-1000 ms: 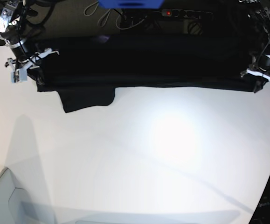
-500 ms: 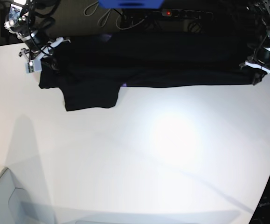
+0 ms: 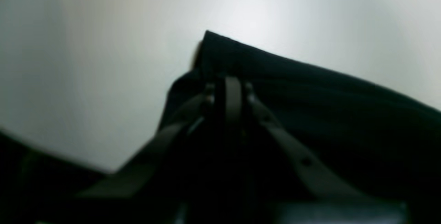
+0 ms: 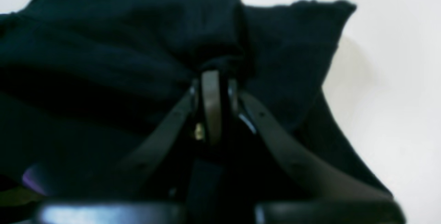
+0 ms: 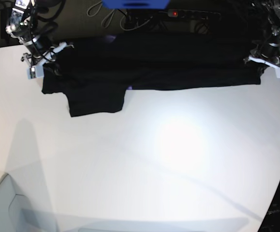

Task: Layout the t-shirt on the table in an organized manner, then fold the t-shirt properly
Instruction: 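Lift the hem with both grippers and fold it over onto the collar, then lower the folded hem with both grippers onto the shirt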

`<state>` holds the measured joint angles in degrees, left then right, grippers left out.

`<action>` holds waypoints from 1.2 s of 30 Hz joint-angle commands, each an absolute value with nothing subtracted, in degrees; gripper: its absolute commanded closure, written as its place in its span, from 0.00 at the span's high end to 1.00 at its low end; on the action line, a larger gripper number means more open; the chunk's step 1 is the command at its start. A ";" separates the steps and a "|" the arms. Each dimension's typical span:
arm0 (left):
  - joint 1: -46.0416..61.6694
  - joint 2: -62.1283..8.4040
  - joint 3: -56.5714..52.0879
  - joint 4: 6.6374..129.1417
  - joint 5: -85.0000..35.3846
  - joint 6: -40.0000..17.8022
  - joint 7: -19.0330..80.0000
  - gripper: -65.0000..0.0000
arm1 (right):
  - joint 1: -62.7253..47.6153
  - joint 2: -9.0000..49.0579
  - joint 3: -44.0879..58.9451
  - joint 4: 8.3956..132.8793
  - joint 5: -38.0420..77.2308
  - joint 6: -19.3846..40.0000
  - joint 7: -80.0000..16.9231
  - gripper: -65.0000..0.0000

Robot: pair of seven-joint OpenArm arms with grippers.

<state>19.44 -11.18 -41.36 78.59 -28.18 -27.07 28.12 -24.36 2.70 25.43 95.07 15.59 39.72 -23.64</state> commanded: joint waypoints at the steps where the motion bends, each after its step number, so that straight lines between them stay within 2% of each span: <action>1: 18.95 -12.09 -40.22 77.67 -27.56 -27.30 29.76 0.00 | -24.48 3.12 25.63 95.69 16.66 40.00 -22.37 0.00; 6: 14.73 -12.44 -38.11 71.60 -27.56 -27.30 29.67 0.00 | -22.73 3.21 24.40 93.85 16.57 40.00 -22.46 0.00; 10: 10.24 -12.44 -38.02 68.26 -27.47 -27.30 29.67 0.00 | -18.59 3.38 24.84 87.69 16.57 40.00 -22.46 0.00; 18: 0.04 -13.58 -33.80 64.13 -24.92 -27.21 29.85 0.00 | -9.10 6.99 29.23 79.78 16.57 40.00 -22.90 0.00; 22: -1.80 -13.49 -33.45 67.21 -25.80 -27.21 30.20 0.00 | -8.40 8.66 29.76 82.07 16.57 39.08 -22.99 0.00; 28: 0.92 -13.49 -33.71 76.09 -28.26 -26.59 30.29 0.00 | -9.89 8.57 30.02 86.90 16.66 38.90 -22.99 0.00; 36: 8.66 -13.76 -33.89 86.73 -32.31 -26.59 30.29 0.00 | -10.77 4.62 37.23 90.59 16.66 38.90 -22.99 0.00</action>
<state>9.08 -12.69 -33.52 85.62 -31.35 -26.41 32.16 -11.14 3.75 36.80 89.43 15.73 38.96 -24.49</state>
